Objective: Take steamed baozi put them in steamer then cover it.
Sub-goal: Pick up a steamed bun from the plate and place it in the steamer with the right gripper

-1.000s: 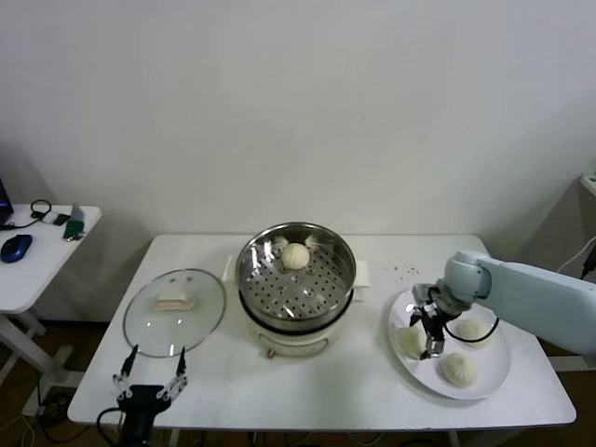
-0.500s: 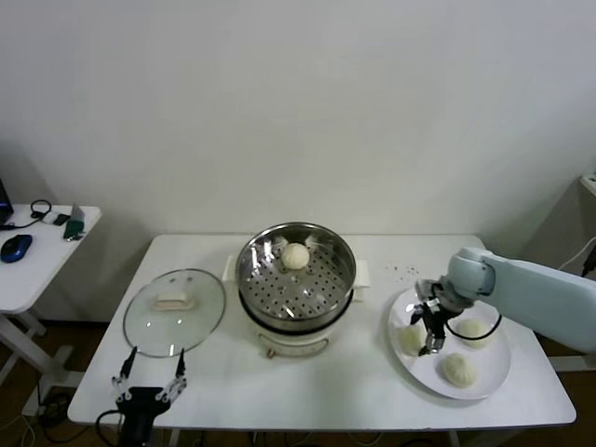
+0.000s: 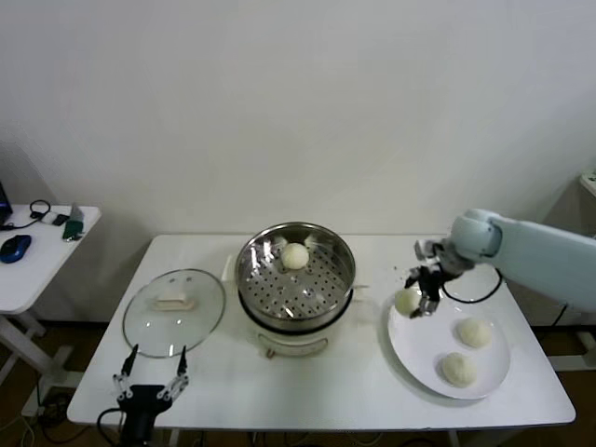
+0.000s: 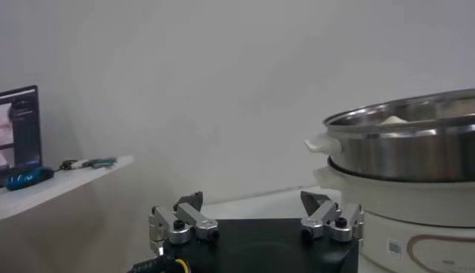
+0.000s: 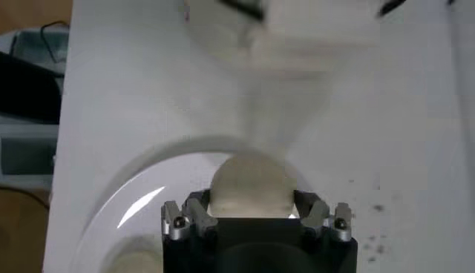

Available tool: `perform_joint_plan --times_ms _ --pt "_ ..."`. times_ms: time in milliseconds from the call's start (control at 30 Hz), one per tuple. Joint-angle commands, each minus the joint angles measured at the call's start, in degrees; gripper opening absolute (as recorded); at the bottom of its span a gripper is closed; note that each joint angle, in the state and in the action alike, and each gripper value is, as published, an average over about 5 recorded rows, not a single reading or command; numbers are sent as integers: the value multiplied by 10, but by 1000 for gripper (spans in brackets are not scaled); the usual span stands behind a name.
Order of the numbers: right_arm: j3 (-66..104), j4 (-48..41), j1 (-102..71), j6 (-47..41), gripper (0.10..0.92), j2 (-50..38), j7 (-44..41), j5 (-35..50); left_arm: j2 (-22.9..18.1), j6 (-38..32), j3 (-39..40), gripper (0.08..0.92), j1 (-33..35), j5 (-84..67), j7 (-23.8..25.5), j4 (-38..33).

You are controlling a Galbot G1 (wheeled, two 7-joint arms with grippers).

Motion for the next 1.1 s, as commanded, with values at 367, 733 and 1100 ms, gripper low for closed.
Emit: perform_joint_plan --times_ms 367,733,1100 --pt "-85 -42 212 -28 738 243 18 218 3 -1 16 823 1 5 0 -8" --pt "-67 -97 118 -53 738 391 43 223 12 -4 13 823 6 0 -2 -15" --pt "-73 -146 47 -51 738 440 43 194 17 -3 11 823 4 -6 -2 -12"
